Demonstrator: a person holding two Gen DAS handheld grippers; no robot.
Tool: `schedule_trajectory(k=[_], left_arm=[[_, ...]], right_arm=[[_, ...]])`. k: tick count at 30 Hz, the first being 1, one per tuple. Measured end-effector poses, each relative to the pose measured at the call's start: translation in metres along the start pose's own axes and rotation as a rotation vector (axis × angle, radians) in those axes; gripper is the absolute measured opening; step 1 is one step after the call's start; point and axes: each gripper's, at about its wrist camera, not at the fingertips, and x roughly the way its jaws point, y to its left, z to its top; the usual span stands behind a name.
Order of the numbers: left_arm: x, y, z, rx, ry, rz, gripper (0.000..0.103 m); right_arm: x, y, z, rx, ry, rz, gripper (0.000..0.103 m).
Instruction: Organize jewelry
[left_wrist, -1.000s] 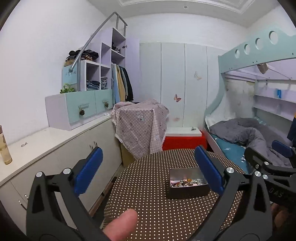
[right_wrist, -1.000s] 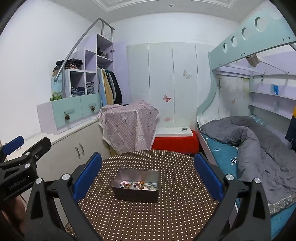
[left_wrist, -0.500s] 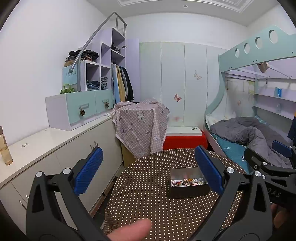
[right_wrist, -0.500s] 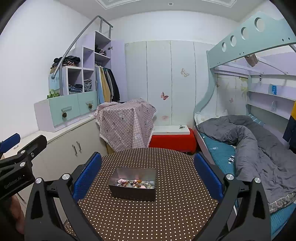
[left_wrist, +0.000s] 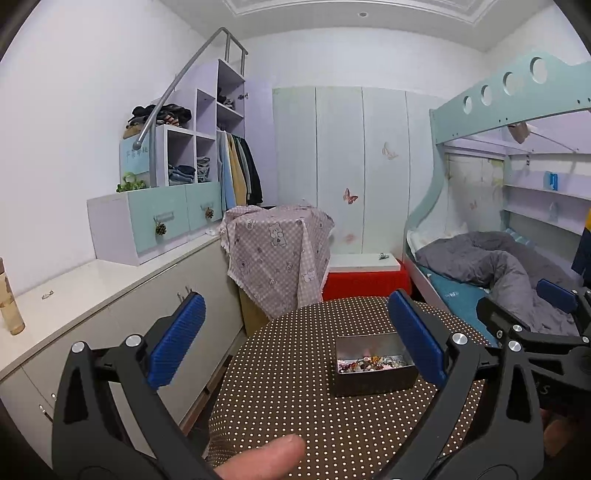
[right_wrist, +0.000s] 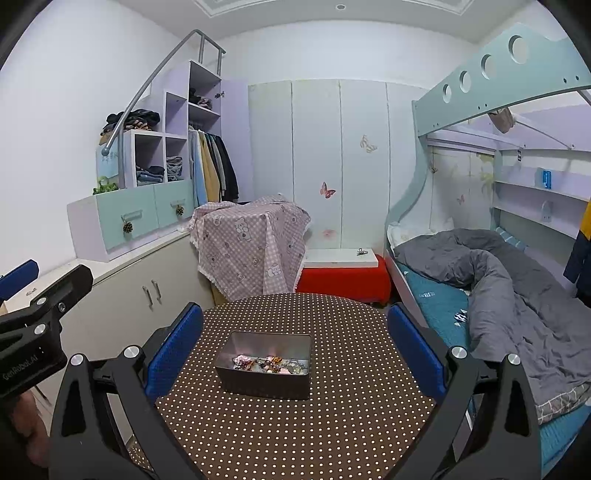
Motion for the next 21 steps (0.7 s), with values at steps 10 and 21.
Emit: schedule_trajectory(k=[10, 21], left_arm=[[0.0003, 0.0007, 0.0002, -0.001, 0.004, -0.006, 0.097], [0.0008, 0.0014, 0.0006, -0.002, 0.006, -0.008, 0.097]], right_arm=[[0.0016, -0.0004, -0.0008, -0.002, 0.001, -0.003, 0.096], [0.0010, 0.0005, -0.0014, -0.004, -0.002, -0.005, 0.096]])
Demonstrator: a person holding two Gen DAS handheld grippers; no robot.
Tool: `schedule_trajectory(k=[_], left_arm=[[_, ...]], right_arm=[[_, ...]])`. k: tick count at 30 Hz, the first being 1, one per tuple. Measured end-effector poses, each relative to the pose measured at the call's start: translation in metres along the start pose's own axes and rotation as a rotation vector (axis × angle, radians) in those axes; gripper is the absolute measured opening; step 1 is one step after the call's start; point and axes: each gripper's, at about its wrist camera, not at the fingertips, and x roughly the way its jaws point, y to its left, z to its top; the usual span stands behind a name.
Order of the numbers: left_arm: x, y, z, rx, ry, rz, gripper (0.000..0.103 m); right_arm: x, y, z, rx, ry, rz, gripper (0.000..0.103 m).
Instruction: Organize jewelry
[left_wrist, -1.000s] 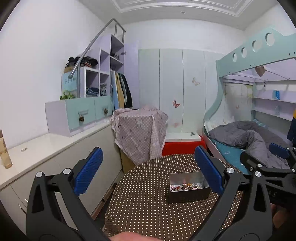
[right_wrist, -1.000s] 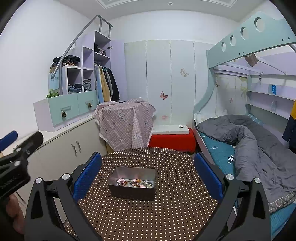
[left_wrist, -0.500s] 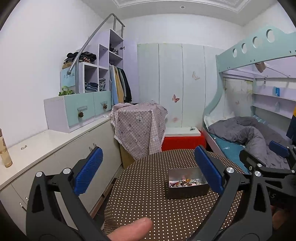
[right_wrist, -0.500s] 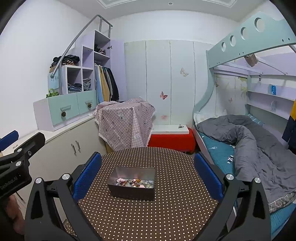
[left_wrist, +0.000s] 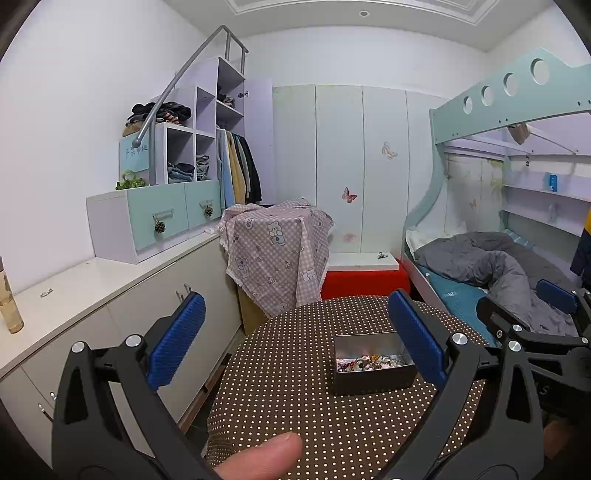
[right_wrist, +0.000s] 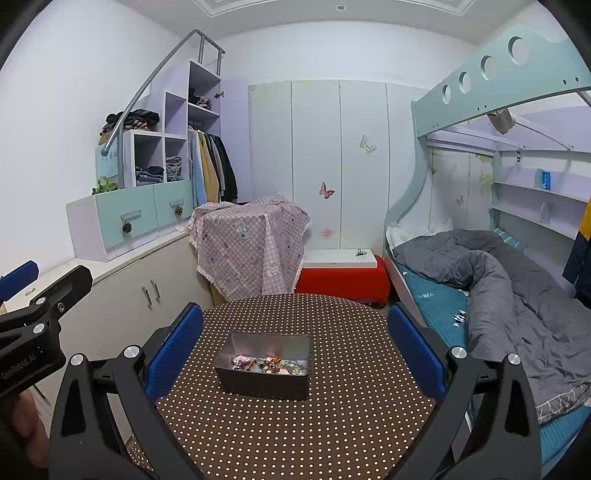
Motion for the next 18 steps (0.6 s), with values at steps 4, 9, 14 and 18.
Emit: schedule_trajectory(k=[4, 9, 14, 18], left_arm=[[0.0006, -0.0002, -0.0001, -0.002, 0.001, 0.001, 0.097], [0.0016, 0.0012, -0.0007, 0.000, 0.003, 0.008, 0.097], [-0.0028, 0.0016, -0.0028, 0.002, -0.035, -0.024, 0.097], [-0.0063, 0.0008, 0.0003, -0.007, -0.047, -0.036, 0.097]], right_arm=[[0.0000, 0.0002, -0.0001, -0.001, 0.002, 0.000, 0.096], [-0.0011, 0.0000, -0.0005, -0.001, 0.003, 0.000, 0.096], [-0.0023, 0.0009, -0.0005, -0.002, 0.005, 0.001, 0.096], [-0.0026, 0.0012, -0.0001, -0.001, 0.006, 0.002, 0.096]])
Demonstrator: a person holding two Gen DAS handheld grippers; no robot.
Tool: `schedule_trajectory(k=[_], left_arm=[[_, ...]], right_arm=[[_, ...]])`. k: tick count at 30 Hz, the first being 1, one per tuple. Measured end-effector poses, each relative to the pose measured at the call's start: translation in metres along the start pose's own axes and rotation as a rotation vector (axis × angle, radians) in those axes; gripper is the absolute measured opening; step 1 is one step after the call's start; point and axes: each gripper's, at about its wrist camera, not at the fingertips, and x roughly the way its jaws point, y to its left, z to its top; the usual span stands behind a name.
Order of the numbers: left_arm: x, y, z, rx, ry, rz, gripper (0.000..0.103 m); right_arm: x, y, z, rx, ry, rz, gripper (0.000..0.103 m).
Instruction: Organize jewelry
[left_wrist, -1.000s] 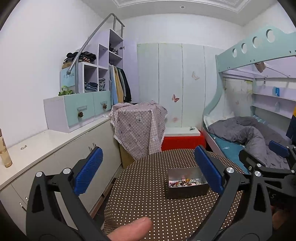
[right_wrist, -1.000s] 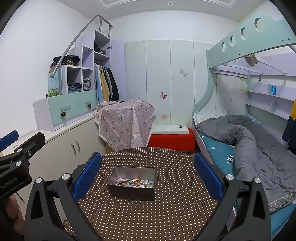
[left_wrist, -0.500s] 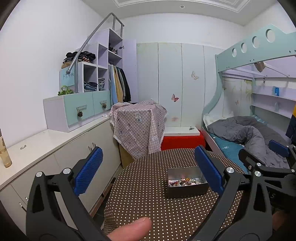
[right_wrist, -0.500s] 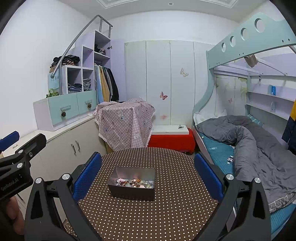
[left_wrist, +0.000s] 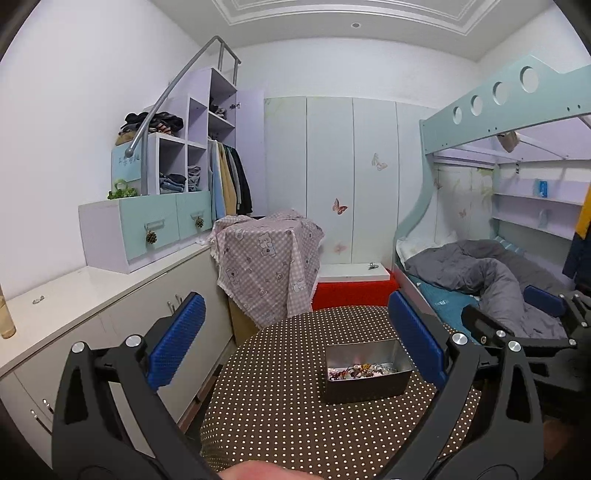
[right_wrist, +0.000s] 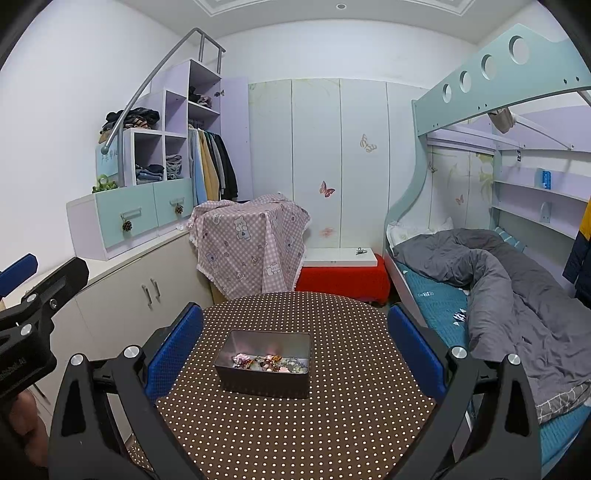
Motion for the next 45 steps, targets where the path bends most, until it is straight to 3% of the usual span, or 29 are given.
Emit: schedule_trajectory(k=[5, 43, 45], left_arm=[[0.0048, -0.0032, 0.0002, 0.010, 0.035, 0.019, 0.097], [0.0062, -0.0029, -0.0031, 0.018, 0.051, 0.052, 0.097], [0.0025, -0.0029, -0.0027, 0.022, 0.022, 0.042, 0.097]], right_arm=[[0.0006, 0.0000, 0.0008, -0.001, -0.003, -0.002, 0.096], [0.0007, 0.0024, 0.0010, -0.005, 0.005, -0.004, 0.096], [0.0013, 0.0020, 0.0000, -0.004, 0.008, -0.005, 0.096]])
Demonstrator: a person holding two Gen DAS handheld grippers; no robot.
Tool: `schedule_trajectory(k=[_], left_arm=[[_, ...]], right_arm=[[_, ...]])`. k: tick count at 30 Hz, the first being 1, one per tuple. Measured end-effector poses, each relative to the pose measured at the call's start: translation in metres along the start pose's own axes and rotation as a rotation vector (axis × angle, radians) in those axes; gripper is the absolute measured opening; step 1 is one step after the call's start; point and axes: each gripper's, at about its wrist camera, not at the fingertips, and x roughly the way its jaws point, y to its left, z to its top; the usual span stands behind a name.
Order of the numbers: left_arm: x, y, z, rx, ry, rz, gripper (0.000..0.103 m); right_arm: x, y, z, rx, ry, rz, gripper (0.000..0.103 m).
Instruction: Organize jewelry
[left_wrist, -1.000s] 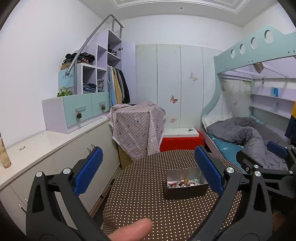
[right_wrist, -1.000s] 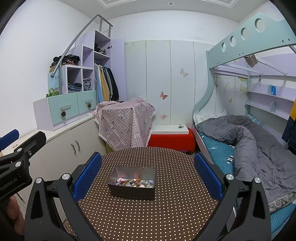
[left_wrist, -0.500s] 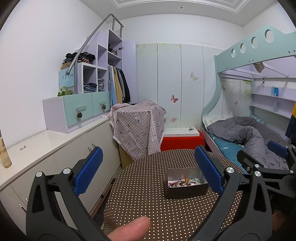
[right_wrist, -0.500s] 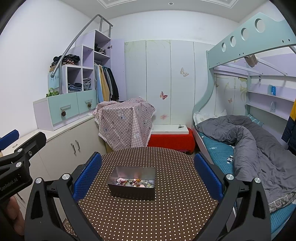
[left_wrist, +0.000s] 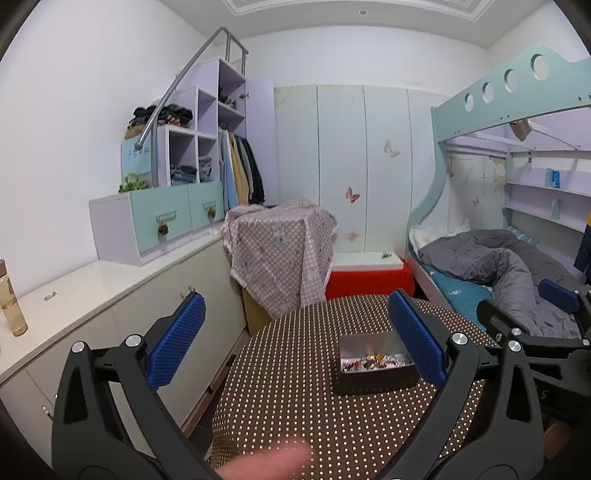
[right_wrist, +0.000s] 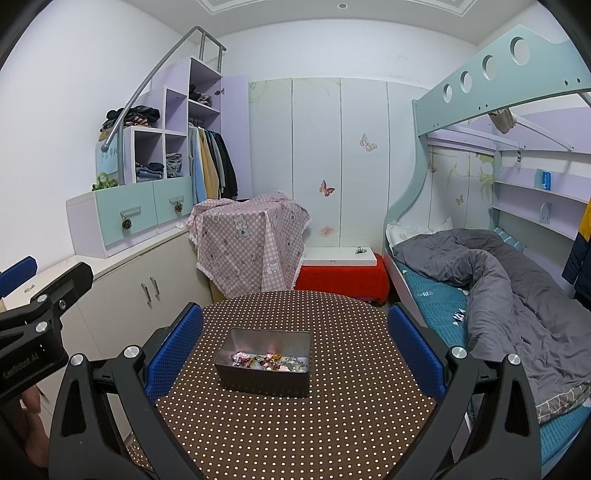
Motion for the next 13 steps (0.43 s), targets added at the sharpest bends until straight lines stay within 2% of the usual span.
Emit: schedule_trajectory(k=[4, 10, 13], left_arm=[[-0.0070, 0.0013, 0.0040, -0.016, -0.045, -0.021, 0.097], [-0.0010, 0.0012, 0.0064, -0.015, -0.001, 0.022, 0.097], [0.0001, 0.0032, 0.0063, -0.031, 0.015, 0.014, 0.097]], right_arm=[[0.0009, 0.0014, -0.0004, 0.001, 0.004, 0.001, 0.096], [-0.0021, 0.0031, 0.0025, -0.002, -0.005, 0.003, 0.096], [-0.0026, 0.0036, 0.0028, -0.003, -0.005, 0.003, 0.096]])
